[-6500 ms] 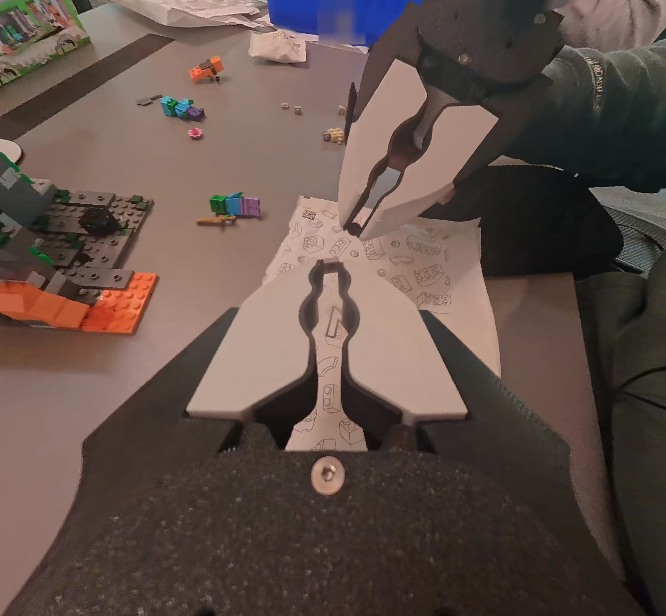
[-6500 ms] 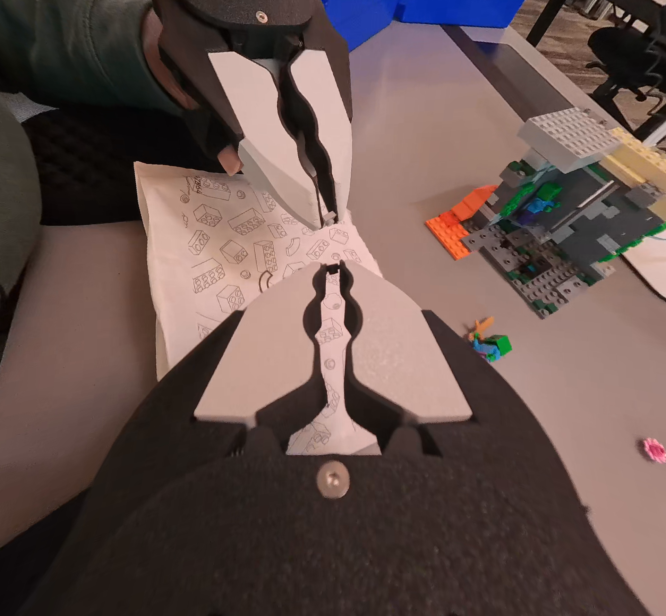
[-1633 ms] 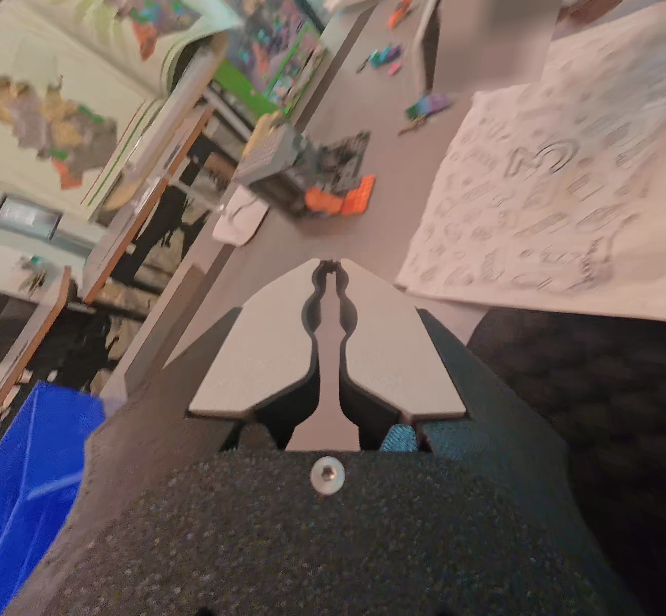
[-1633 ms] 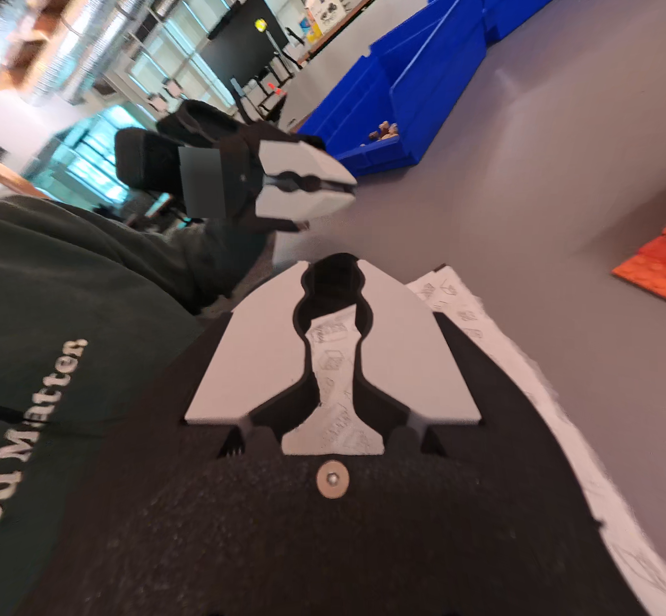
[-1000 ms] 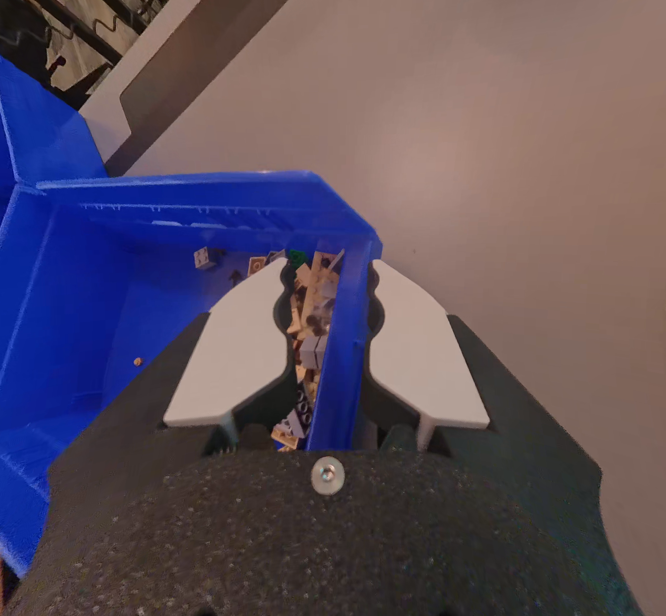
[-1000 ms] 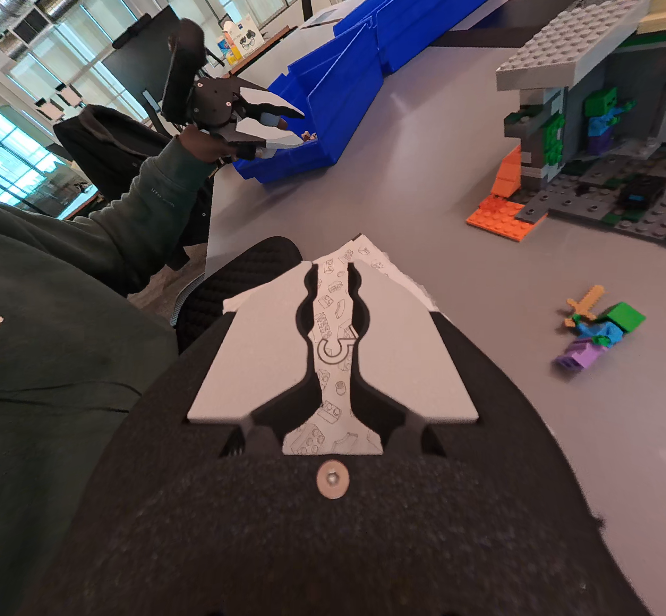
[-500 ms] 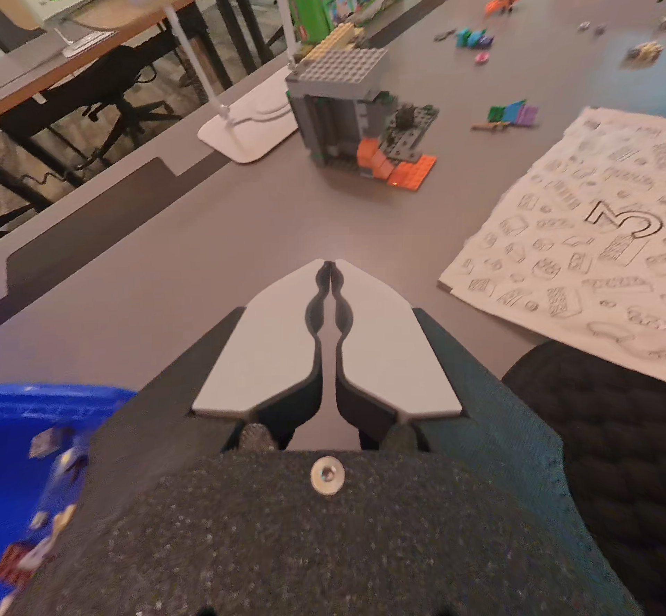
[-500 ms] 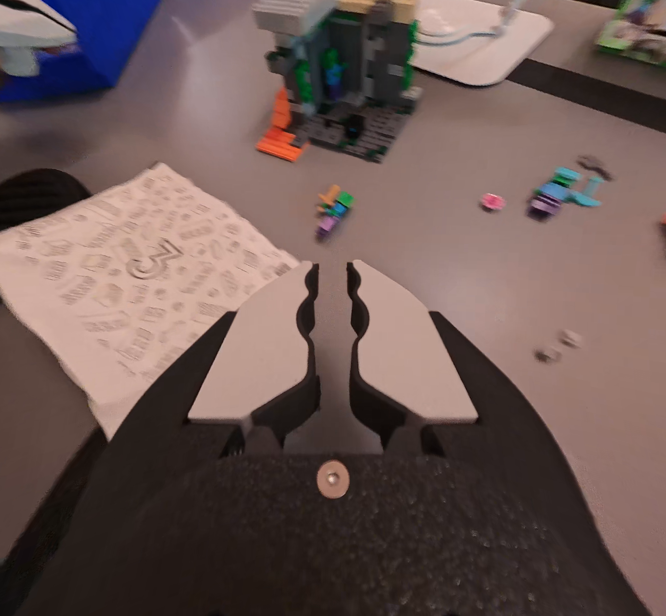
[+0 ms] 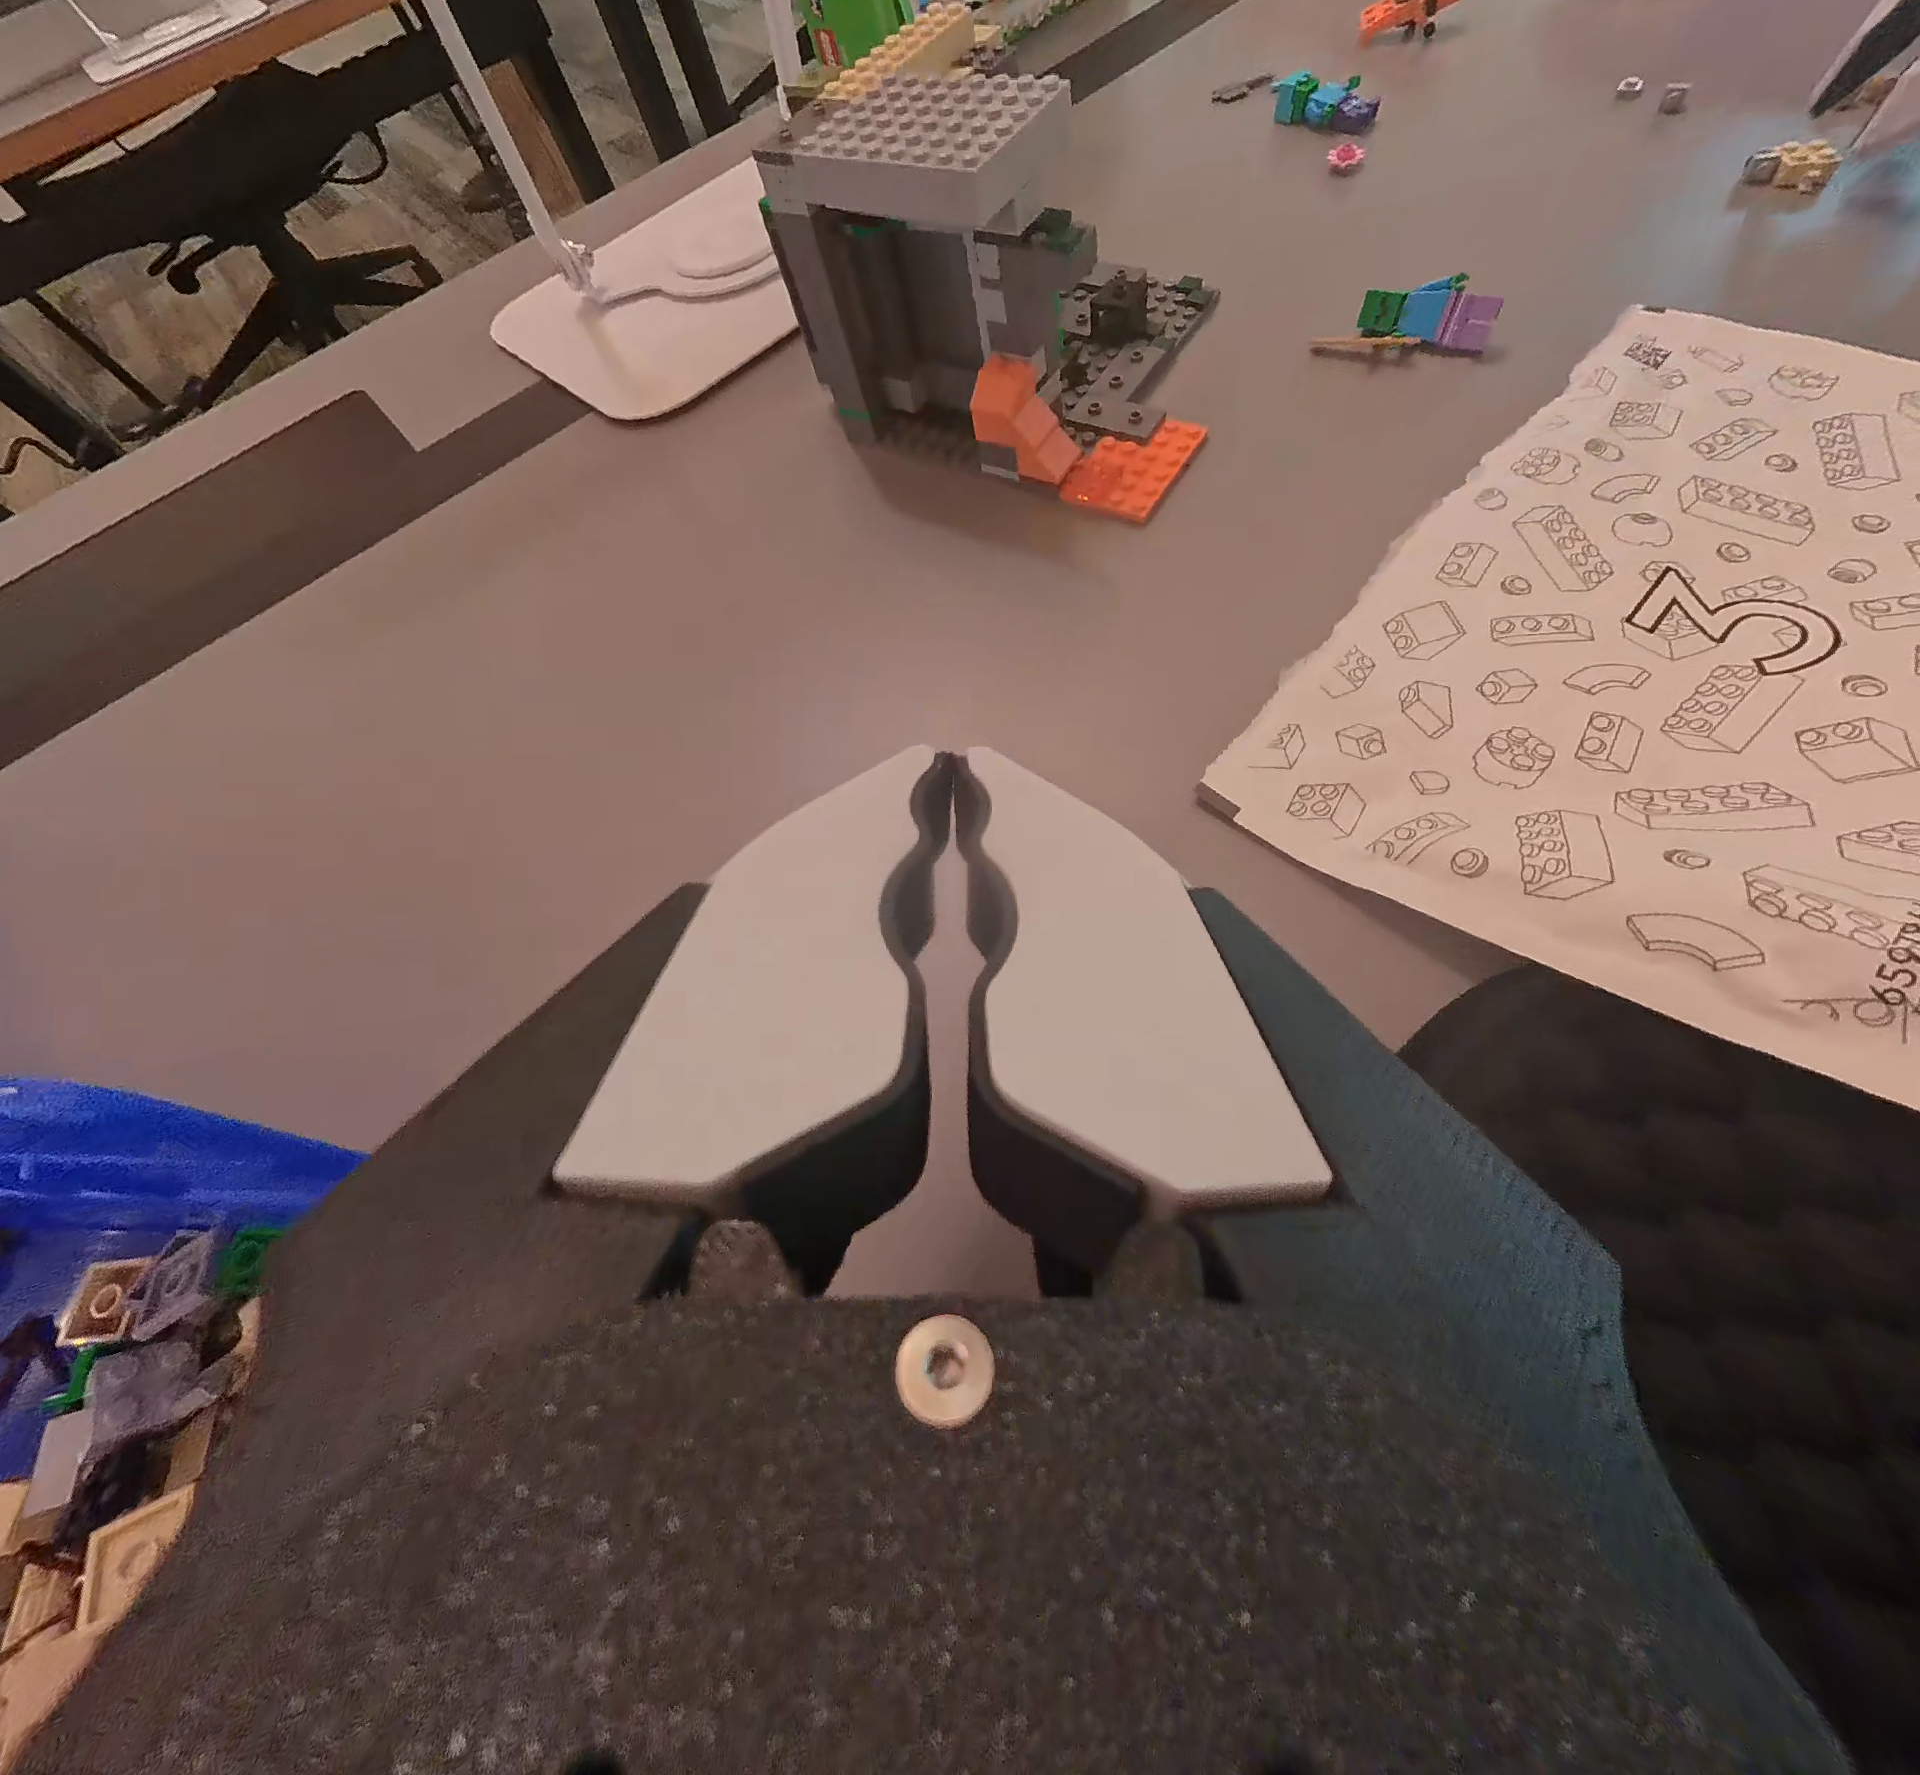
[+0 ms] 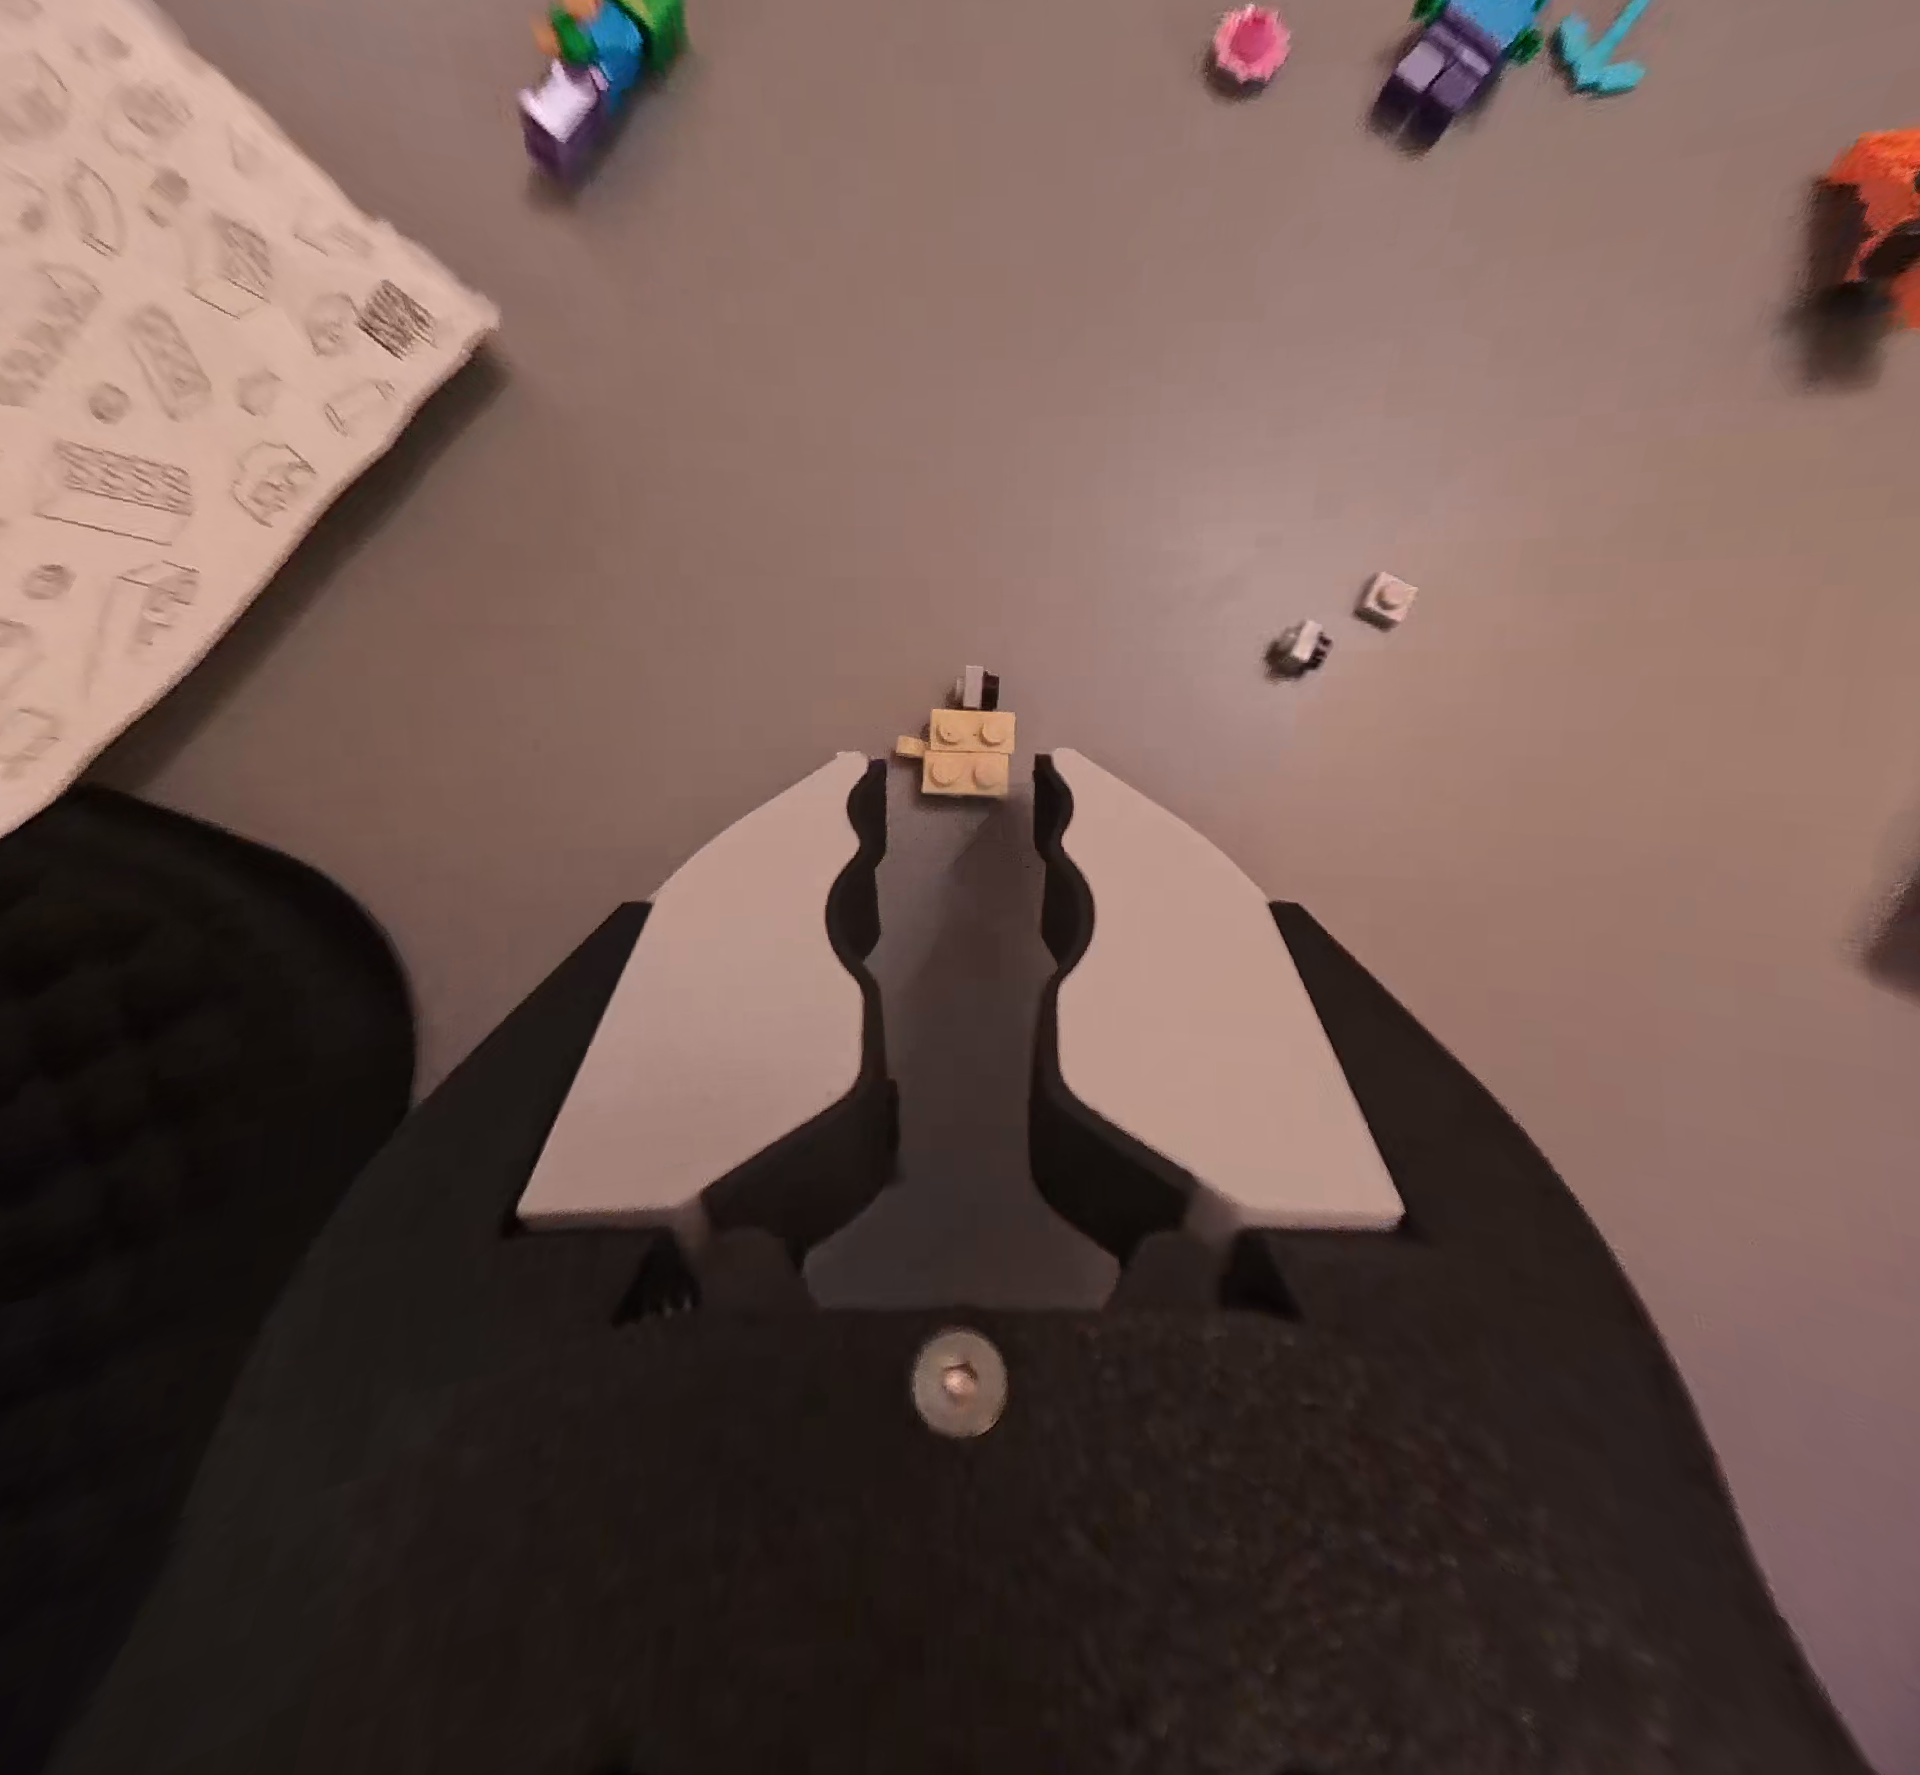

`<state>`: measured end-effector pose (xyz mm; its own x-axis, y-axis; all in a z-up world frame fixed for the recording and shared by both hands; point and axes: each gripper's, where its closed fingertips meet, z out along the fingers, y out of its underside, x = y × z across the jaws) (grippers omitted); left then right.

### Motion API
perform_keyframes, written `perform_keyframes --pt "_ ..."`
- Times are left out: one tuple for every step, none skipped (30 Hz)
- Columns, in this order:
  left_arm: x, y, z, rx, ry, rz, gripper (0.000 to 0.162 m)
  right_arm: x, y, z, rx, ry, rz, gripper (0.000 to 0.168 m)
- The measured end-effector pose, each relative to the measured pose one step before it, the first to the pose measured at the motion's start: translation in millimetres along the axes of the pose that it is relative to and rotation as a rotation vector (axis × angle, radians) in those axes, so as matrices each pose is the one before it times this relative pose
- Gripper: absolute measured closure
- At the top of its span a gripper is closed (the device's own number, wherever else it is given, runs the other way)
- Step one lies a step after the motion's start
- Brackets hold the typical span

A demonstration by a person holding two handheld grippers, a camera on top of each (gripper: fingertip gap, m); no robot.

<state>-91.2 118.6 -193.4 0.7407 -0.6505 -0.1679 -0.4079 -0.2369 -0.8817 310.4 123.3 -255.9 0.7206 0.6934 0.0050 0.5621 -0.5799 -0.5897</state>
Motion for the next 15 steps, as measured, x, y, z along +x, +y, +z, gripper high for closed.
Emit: perform_keyframes --pt "0.56 0.27 -0.68 -0.0016 0.0003 0.0007 0.162 0.81 1.75 5.57 -0.0278 0.0173 -0.0124 0.14" --pt "0.54 0.39 -0.83 -0.0025 -0.0004 0.0026 0.162 -1.06 -0.62 3.35 -0.0094 -0.001 -0.0007 0.142" --pt "0.57 0.36 -0.82 -0.0022 -0.0001 0.0026 0.162 -1.4 -1.53 1.44 -0.0028 -0.0099 0.0057 0.146" --pt "0.87 0.34 -0.81 -0.0021 0.0016 0.0018 0.162 -0.29 -0.16 0.73 -0.0093 -0.003 -0.0009 0.146" --pt "0.83 0.66 -0.55 -0.0021 0.0014 0.0019 0.162 -0.38 0.31 -0.13 -0.0065 -0.0022 -0.0097 0.147" --pt "0.32 0.86 -0.42 -0.0025 -0.0017 0.0032 0.162 -1.55 1.85 -1.05 -0.0143 -0.0106 -0.0112 0.147" --pt "0.03 1.09 -0.45 -0.0031 -0.0022 0.0036 0.162 -0.44 3.17 -1.92 -0.0231 -0.0054 -0.0055 0.147" --pt "0.1 1.07 -0.2 -0.002 0.0 0.0001 0.162 2.55 3.81 -2.64 -0.0244 0.0126 -0.0032 0.147" --pt "0.53 0.78 -0.07 -0.0002 0.0036 -0.0036 0.162 3.88 3.95 -2.91 -0.0212 0.0189 -0.0043 0.147" --pt "0.69 0.75 0.09 0.0005 0.0046 -0.0046 0.162 4.32 3.39 -2.93 -0.0179 0.0177 -0.0003 0.146" --pt "0.8 0.79 0.47 -0.0002 0.0037 -0.0032 0.162 4.23 1.74 -2.84 -0.0086 0.0168 0.0024 0.144" --pt "0.74 0.65 0.52 0.0002 0.0021 -0.0004 0.162 3.18 -0.18 -2.93 -0.0002 0.0118 -0.0005 0.13" --pt "1.22 0.6 0.85 -0.0005 0.0038 0.0004 0.162 1.22 -2.09 -2.8 0.006 0.0032 -0.0032 0.126" --pt "1.52 0.56 1.05 -0.0012 0.0056 -0.0004 0.162 -1.1 -4.77 -2.08 0.0152 -0.0059 -0.0035 0.125" --pt "1.83 0.3 1.12 0.0004 0.0051 0.0001 0.162 -3.19 -6.6 -0.76 0.019 -0.0125 -0.004 0.125"
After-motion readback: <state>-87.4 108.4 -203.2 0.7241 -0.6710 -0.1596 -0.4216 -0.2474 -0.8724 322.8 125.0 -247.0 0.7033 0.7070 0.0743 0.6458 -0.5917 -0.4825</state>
